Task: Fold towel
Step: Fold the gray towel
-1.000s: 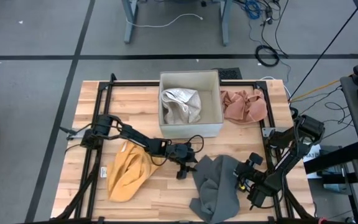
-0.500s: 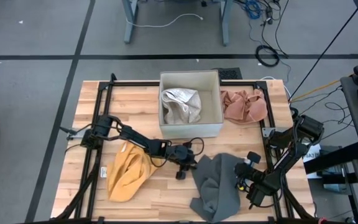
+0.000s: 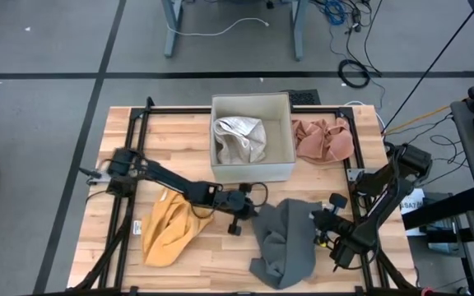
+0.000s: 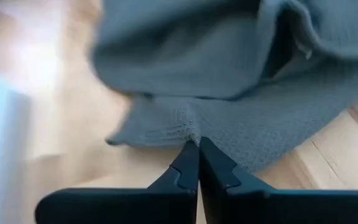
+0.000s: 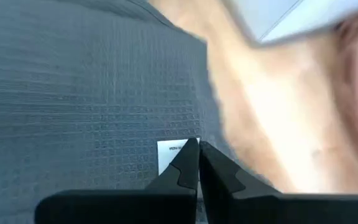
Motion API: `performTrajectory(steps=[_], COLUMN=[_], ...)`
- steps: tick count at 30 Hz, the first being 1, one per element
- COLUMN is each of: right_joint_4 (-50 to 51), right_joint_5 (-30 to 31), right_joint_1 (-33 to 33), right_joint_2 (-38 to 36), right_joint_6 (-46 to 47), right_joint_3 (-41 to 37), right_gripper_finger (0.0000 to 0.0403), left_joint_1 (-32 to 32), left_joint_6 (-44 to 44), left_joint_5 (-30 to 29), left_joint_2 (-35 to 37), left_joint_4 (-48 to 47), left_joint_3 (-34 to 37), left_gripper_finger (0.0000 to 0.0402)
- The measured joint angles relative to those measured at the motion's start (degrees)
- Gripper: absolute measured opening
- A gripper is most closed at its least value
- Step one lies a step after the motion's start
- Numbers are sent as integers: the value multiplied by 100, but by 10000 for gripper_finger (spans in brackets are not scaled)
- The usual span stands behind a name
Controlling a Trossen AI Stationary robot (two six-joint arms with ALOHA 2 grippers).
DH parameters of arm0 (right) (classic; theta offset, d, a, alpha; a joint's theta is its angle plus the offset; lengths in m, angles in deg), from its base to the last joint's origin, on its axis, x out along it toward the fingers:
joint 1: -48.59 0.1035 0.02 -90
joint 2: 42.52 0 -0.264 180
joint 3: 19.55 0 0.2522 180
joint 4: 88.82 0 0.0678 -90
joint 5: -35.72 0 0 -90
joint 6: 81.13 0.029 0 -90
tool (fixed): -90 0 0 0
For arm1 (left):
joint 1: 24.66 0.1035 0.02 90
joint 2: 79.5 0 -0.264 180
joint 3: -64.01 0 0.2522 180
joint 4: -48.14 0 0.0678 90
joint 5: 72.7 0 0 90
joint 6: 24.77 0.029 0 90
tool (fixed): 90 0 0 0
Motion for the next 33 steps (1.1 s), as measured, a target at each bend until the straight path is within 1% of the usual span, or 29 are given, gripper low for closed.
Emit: performTrajectory(steps=[5,9,14,19,23,26,29,30,33], right_joint_4=[1121,1845,2339,2686,2999,3069,2960,2902,2539], right_joint_5=[618,1142,1643,1735,1612,1092,357,236,158], right_joint_1=[0,3,14,14,82,128,125,125,125], right_joint_2=[-678,-1182,-1603,-1806,-1804,-1809,-1835,-1837,-1834], right_joint_6=[-94,-512,-1295,-2129,-2464,-2693,-2762,-2735,-2768], right_joint_3=[315,715,1285,1830,2287,2550,2667,2663,2471], right_gripper_finger=[0,0,0,0,0,0,0,0,8], left_joint_1=[-26,-190,-542,-993,-1380,-1650,-1807,-1858,-1917], left_joint_6=[428,638,792,1015,1189,1237,1329,1363,1371], left_joint_5=[-956,-1650,-2334,-2974,-3692,-4261,-4528,-4608,-4837], left_joint_2=[1211,2202,3166,3744,4012,4103,4104,4103,4105], left_joint_4=[-1177,-1823,-2157,-2326,-2439,-2482,-2514,-2519,-2515], left_joint_3=[-7,-9,-12,-14,-14,-16,-16,-16,-16], left_gripper_finger=[1,1,0,0,0,0,0,0,0])
